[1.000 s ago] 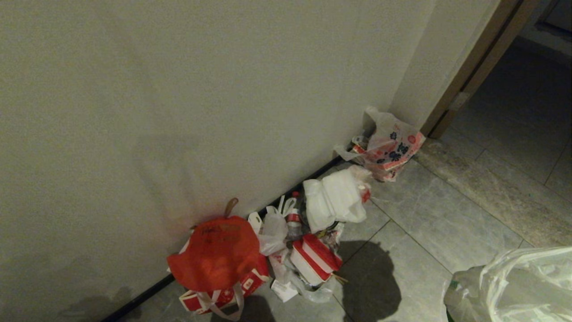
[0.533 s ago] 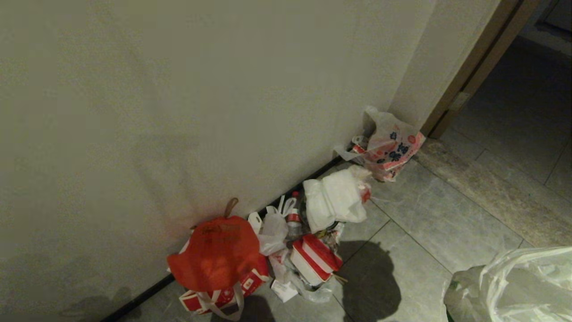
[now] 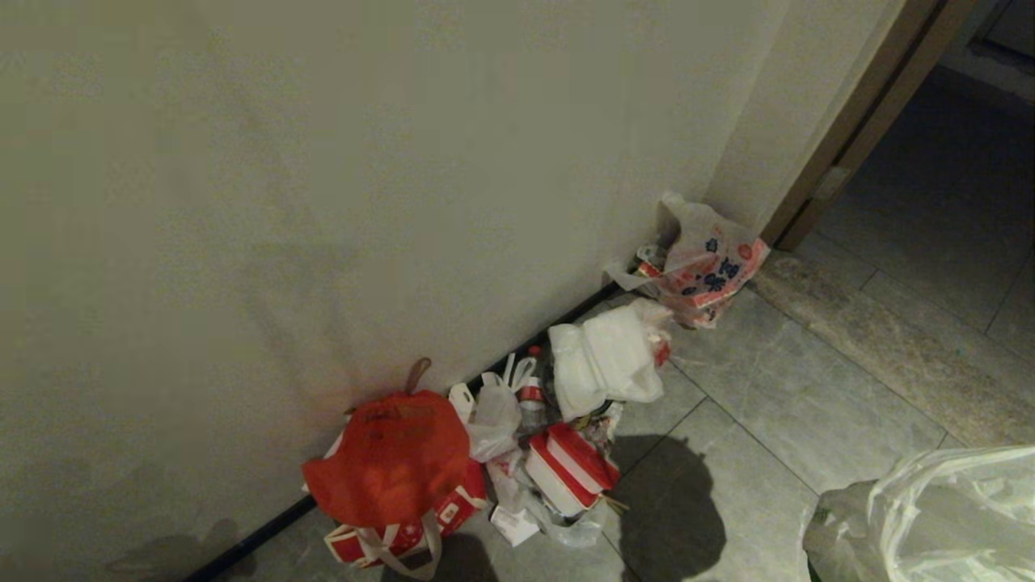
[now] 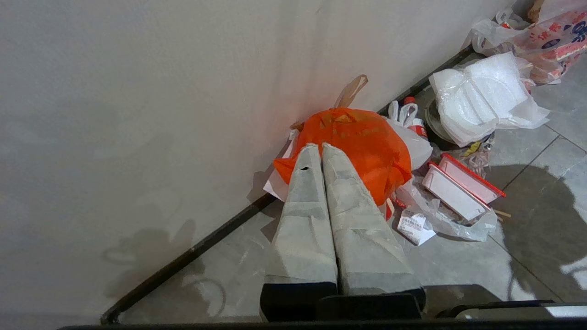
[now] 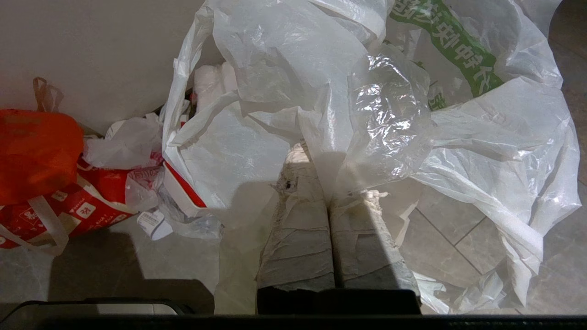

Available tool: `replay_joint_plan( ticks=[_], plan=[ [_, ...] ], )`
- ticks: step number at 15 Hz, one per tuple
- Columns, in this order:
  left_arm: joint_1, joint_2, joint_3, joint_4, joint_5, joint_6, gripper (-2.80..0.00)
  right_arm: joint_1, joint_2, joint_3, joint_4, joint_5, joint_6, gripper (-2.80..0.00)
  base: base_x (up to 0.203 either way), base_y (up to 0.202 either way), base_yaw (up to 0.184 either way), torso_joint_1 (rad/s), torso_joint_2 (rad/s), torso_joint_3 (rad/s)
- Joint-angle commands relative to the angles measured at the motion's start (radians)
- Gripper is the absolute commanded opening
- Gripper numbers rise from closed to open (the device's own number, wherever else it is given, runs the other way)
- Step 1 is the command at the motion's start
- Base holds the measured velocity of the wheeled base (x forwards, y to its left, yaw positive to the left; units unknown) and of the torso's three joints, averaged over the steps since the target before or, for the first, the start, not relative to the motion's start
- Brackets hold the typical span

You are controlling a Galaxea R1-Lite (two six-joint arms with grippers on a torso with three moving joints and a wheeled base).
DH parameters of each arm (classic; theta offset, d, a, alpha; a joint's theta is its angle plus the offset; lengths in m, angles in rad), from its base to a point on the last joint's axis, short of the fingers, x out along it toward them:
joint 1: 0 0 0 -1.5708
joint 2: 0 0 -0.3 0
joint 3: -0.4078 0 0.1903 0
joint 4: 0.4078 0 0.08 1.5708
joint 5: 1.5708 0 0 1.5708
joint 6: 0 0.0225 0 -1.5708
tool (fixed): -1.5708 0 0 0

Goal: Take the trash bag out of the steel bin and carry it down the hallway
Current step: Put the trash bag at the door

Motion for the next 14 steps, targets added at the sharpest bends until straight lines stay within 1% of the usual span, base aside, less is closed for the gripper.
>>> replay_joint_plan(
  ticks=[1,7,14],
  plan=[
    [0.0,0.0,0.0,0.0,0.0,0.001,-2.8,0.0,0.001,0.0,-0.002,0.0,0.0,-2.8,0.0,0.0,0.0,0.0,0.0,0.0],
    [-0.001,-0.001,0.001,-0.003,0.0,-0.008,-2.8,-0.001,0.001,0.0,-0.002,0.0,0.001,-2.8,0.0,0.0,0.0,0.0,0.0,-0.011],
    [-0.001,-0.002,0.001,-0.002,0.0,-0.008,-2.8,0.001,0.001,0.0,-0.002,0.0,0.002,-2.8,0.0,0.0,0.0,0.004,0.0,-0.174]
  ],
)
